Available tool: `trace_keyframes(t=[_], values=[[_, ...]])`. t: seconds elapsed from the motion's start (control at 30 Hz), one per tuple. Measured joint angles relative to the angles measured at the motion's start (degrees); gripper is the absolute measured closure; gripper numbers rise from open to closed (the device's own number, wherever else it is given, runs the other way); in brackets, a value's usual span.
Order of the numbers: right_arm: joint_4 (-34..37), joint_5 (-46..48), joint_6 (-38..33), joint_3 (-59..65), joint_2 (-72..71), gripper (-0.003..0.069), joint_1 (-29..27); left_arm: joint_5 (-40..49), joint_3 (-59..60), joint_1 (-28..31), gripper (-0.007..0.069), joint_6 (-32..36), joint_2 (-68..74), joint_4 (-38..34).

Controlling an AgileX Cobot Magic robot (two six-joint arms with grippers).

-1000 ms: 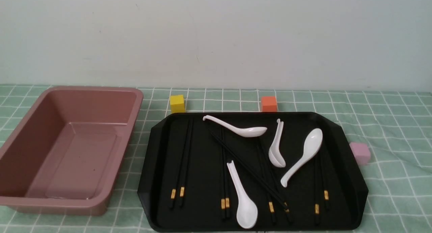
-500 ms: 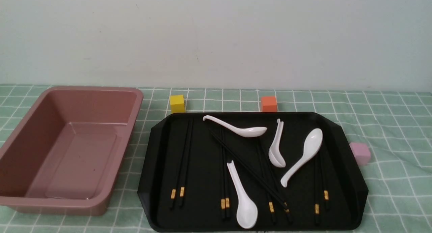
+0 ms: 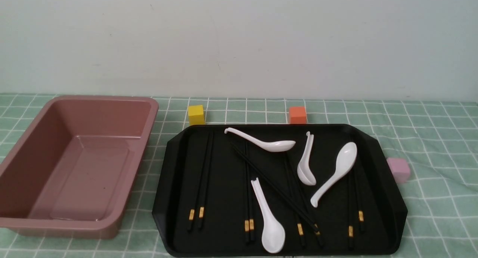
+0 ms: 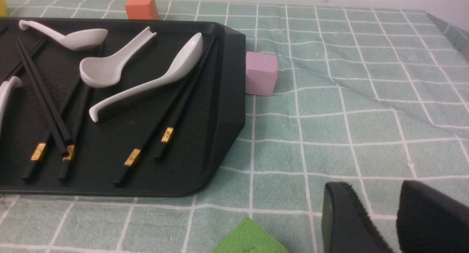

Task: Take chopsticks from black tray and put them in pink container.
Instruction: 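Reach over to the black tray and grasp a pair of chopsticks with the left gripper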

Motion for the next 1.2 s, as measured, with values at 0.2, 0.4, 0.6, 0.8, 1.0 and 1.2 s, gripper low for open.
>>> trace_keyframes(t=[0.2, 0.4, 0.6, 0.8, 1.0, 1.2], values=[[0.00, 0.00, 0.00, 0.00, 0.00, 0.0419, 0.00, 0.00, 0.00, 0.00, 0.0386, 0.00, 0.00, 0.05], [0.00, 0.00, 0.00, 0.00, 0.00, 0.0419, 0.00, 0.00, 0.00, 0.00, 0.0386, 0.00, 0.00, 1.57], [0.00, 0.00, 0.00, 0.00, 0.00, 0.0419, 0.00, 0.00, 0.00, 0.00, 0.0386, 0.00, 0.00, 5.07], [0.00, 0.00, 0.00, 0.00, 0.00, 0.0419, 0.00, 0.00, 0.00, 0.00, 0.0386, 0.00, 0.00, 6.25], [0.00, 0.00, 0.00, 0.00, 0.00, 0.0419, 0.00, 0.00, 0.00, 0.00, 0.0386, 0.00, 0.00, 6.36], [0.00, 0.00, 0.00, 0.00, 0.00, 0.0419, 0.00, -3.33, 0.00, 0.00, 0.0386, -8.57, 0.00, -3.59]])
